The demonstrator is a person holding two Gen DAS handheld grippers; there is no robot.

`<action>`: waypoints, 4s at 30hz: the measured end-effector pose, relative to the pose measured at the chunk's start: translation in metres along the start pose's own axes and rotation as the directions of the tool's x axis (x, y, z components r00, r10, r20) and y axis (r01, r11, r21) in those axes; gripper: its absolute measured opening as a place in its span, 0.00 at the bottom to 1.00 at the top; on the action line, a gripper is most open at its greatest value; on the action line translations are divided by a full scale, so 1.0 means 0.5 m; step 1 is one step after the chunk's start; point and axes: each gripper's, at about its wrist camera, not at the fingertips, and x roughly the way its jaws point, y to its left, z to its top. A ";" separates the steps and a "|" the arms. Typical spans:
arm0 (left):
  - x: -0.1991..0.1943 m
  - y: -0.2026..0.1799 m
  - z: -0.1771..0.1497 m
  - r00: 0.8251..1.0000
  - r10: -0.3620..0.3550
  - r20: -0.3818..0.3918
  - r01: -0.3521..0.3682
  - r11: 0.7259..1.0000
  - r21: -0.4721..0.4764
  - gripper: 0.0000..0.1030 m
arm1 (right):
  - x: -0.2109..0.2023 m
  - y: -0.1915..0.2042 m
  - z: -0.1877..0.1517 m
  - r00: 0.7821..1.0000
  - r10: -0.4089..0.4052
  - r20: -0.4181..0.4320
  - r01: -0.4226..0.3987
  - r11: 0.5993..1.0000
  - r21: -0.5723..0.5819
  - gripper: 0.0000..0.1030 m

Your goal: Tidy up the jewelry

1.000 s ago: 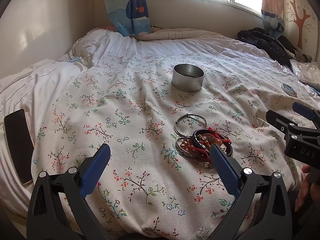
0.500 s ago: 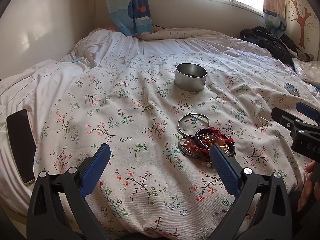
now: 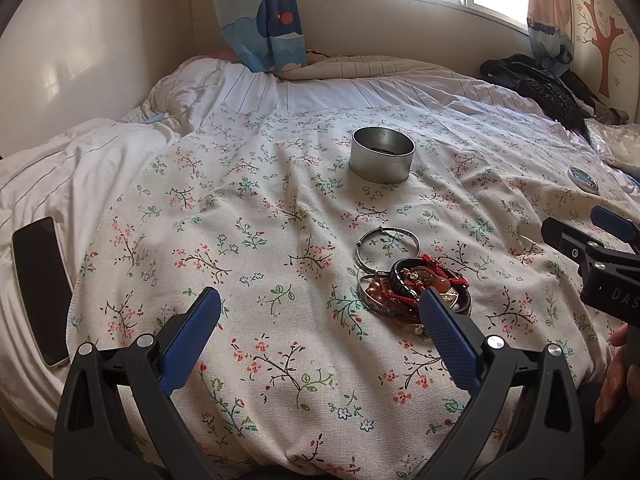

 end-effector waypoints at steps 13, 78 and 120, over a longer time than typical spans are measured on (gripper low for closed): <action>0.004 0.049 0.011 0.999 -0.049 0.019 0.051 0.993 -0.107 0.93 | 0.085 0.007 0.023 0.984 0.147 -0.103 -0.143 0.989 0.044 0.94; 0.262 0.043 0.085 0.971 -0.116 -0.208 0.091 0.988 -0.124 0.04 | 0.262 0.087 0.008 0.785 0.507 -0.355 -0.498 0.858 0.125 0.54; 0.269 0.040 0.118 0.977 -0.167 -0.133 0.154 0.982 -0.107 0.05 | 0.196 -0.026 0.057 0.747 0.664 -0.032 -0.616 0.710 0.341 0.09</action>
